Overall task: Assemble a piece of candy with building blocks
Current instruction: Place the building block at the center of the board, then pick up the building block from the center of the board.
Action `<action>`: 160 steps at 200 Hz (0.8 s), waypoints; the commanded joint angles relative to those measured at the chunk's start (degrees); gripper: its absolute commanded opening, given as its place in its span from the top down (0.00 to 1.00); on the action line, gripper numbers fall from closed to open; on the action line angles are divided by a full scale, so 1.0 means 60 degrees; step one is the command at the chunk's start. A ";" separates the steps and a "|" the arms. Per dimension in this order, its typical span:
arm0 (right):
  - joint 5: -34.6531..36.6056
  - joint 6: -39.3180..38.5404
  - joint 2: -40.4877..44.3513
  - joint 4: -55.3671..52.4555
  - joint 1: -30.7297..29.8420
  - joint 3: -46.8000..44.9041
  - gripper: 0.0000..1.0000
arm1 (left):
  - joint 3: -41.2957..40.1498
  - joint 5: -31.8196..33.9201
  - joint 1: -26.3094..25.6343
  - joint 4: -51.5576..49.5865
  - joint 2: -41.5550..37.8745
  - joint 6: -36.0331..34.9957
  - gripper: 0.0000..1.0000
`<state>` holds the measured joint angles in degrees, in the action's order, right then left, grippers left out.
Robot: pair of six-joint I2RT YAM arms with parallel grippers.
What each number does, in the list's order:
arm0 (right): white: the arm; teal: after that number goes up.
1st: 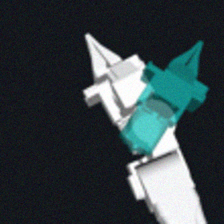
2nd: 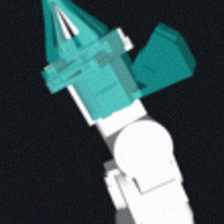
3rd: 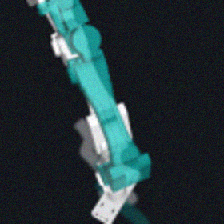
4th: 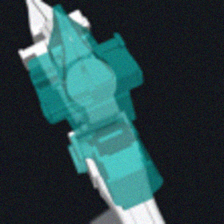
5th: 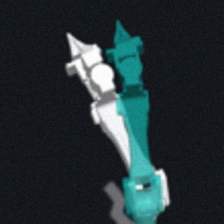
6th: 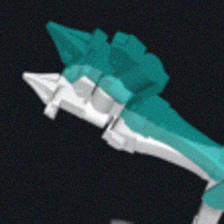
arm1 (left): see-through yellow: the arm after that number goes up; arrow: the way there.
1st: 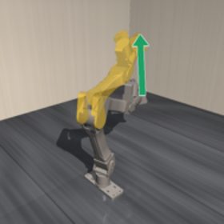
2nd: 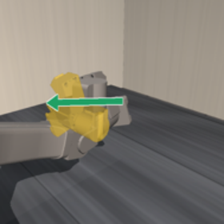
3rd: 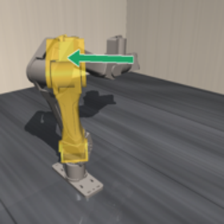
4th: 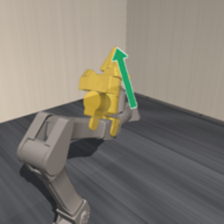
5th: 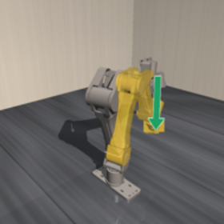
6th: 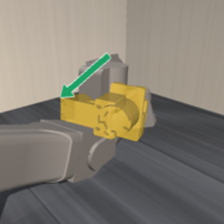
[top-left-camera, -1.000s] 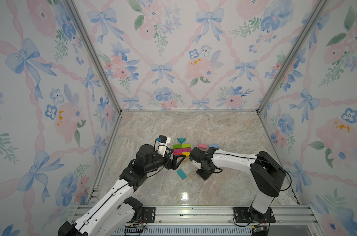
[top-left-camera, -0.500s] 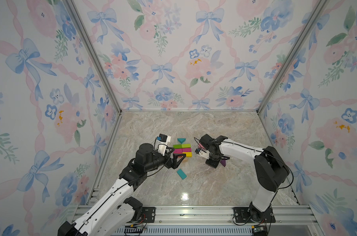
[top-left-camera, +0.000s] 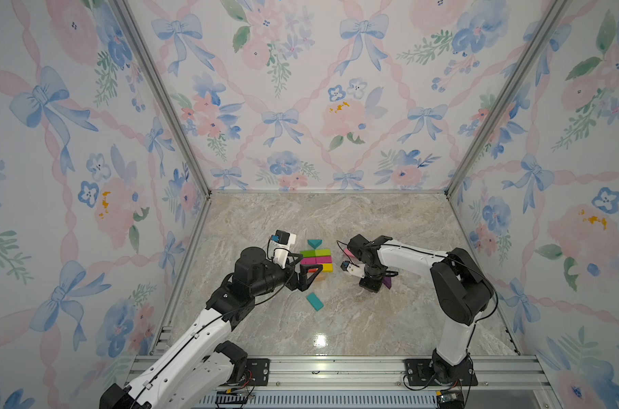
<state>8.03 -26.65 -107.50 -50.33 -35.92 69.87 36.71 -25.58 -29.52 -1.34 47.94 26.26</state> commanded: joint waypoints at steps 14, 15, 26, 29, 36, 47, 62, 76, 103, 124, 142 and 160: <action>0.0082 -0.0098 -0.0051 -0.0087 0.0142 -0.0185 0.67 | 0.0210 -0.0174 0.0085 -0.0007 -0.0142 0.0142 0.02; 0.0082 -0.0098 -0.0039 -0.0091 0.0150 -0.0187 0.66 | 0.0210 -0.0174 0.0085 -0.0001 -0.0155 0.0146 0.02; 0.0080 -0.0064 0.0090 -0.0048 0.0156 -0.0225 0.58 | 0.0208 -0.0160 0.0085 -0.0009 -0.0186 0.0135 0.02; 0.0078 -0.0048 0.0121 -0.0039 0.0157 -0.0232 0.56 | 0.0210 -0.0160 0.0082 0.0003 -0.0189 0.0135 0.02; 0.0065 -0.0006 0.0222 -0.0035 0.0150 -0.0220 0.53 | 0.0221 -0.0185 0.0086 0.0004 -0.0208 0.0120 0.02; 0.0068 0.0099 0.0394 0.0007 0.0093 -0.0169 0.46 | 0.0239 -0.0217 0.0085 -0.0003 -0.0219 0.0095 0.02; 0.0080 0.0311 0.0751 0.0012 -0.0099 -0.0024 0.38 | 0.0253 -0.0175 0.0086 0.0004 -0.0207 0.0069 0.02; 0.0157 0.0600 0.1142 0.0018 -0.0402 0.0172 0.33 | 0.0332 -0.0239 0.0100 -0.0001 -0.0070 0.0022 0.02; 0.0458 0.1590 0.1960 0.0500 -0.1107 0.0240 0.25 | 0.0756 -0.0294 0.0195 -0.0178 0.0030 -0.0207 0.02; 0.0670 0.2719 0.2199 0.0741 -0.1808 0.0287 0.20 | 0.0882 -0.0295 0.0471 -0.0372 0.0029 -0.0275 0.02; 0.0652 0.3906 0.2526 0.1118 -0.2296 0.0158 0.16 | 0.1054 -0.0510 0.0656 -0.0945 0.0393 -0.0363 0.02; 0.0417 0.4928 0.2678 0.1480 -0.2681 -0.0101 0.12 | 0.1516 0.0082 0.0671 -0.2286 0.0972 -0.0823 0.02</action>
<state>10.98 -8.56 -93.17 -44.71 -49.39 70.65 42.61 -26.98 -26.00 -5.19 50.13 25.17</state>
